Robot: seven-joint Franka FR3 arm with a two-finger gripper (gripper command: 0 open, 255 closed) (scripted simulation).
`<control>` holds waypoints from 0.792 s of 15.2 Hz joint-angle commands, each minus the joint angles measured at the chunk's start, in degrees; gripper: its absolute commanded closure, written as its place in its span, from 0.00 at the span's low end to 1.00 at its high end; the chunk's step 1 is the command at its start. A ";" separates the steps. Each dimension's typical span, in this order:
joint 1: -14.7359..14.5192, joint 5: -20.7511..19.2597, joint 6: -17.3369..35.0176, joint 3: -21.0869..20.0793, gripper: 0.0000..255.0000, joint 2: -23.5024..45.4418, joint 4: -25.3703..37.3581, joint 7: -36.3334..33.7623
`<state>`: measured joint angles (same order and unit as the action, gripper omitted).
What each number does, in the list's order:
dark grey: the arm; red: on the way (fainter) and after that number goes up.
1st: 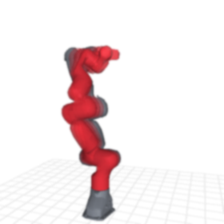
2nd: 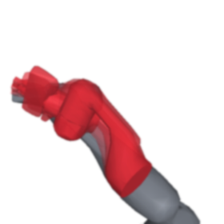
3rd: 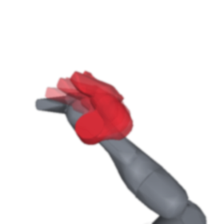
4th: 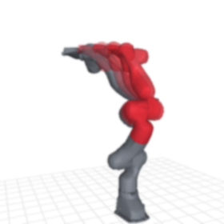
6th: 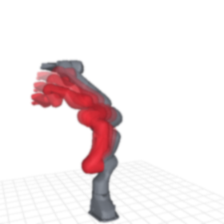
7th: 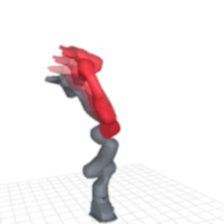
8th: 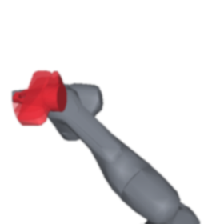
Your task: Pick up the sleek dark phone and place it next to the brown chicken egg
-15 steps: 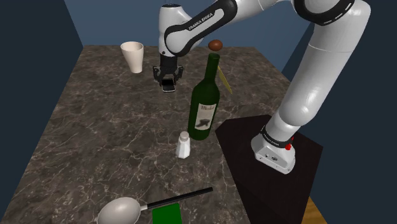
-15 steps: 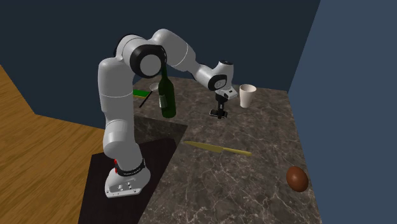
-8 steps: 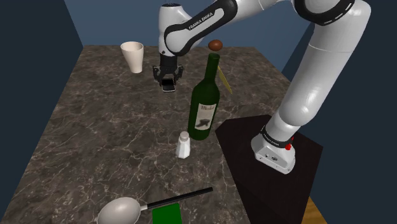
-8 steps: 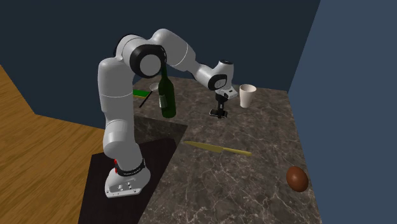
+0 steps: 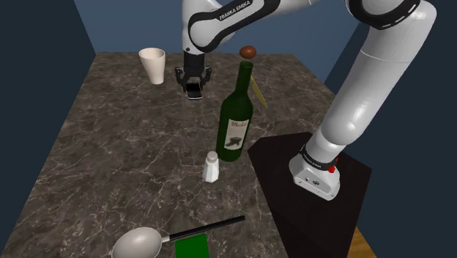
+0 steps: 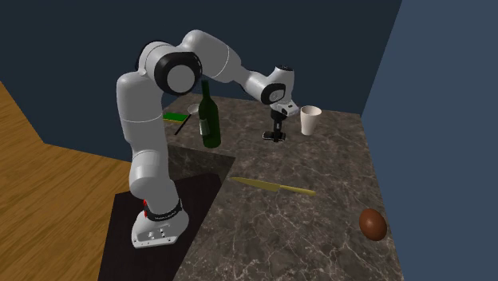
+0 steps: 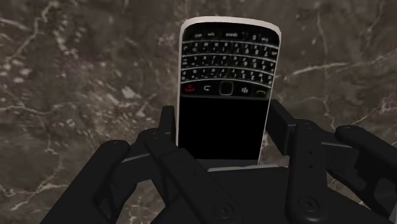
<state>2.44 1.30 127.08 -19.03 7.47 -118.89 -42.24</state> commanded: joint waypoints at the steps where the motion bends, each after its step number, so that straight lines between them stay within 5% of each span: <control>1: 0.07 0.27 -1.52 -0.03 1.00 -0.74 0.80 0.14; 12: 0.34 1.38 -9.54 -0.07 1.00 -4.12 5.60 0.59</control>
<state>2.79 2.62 118.31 -19.07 3.59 -113.82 -41.61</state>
